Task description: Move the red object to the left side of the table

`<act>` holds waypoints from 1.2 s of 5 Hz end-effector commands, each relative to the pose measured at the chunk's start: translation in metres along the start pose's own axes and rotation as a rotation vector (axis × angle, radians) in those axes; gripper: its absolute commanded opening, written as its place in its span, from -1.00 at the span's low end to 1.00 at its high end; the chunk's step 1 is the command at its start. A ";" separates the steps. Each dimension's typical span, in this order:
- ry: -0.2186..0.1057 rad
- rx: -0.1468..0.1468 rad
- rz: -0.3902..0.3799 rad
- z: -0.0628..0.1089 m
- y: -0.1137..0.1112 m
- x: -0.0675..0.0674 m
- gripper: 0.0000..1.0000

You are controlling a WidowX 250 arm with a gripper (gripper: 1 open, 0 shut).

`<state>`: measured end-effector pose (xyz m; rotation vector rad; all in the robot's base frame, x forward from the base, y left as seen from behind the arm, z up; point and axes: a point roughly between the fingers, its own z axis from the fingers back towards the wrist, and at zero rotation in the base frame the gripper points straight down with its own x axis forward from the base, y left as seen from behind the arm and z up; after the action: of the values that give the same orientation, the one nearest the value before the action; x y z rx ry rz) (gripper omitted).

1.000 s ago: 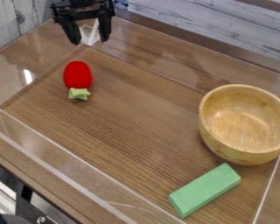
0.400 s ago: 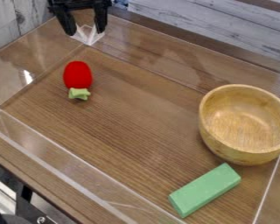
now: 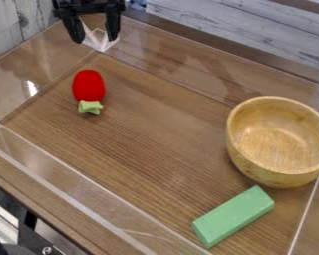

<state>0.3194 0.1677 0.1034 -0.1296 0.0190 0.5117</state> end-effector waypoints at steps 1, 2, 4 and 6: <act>-0.051 0.009 -0.006 0.024 0.002 0.003 1.00; -0.043 0.017 -0.052 0.024 0.007 0.011 1.00; -0.024 0.054 -0.116 0.007 0.015 0.016 -1.00; -0.014 0.074 -0.083 0.007 0.014 0.014 1.00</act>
<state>0.3191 0.1844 0.0811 -0.0835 0.0935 0.4249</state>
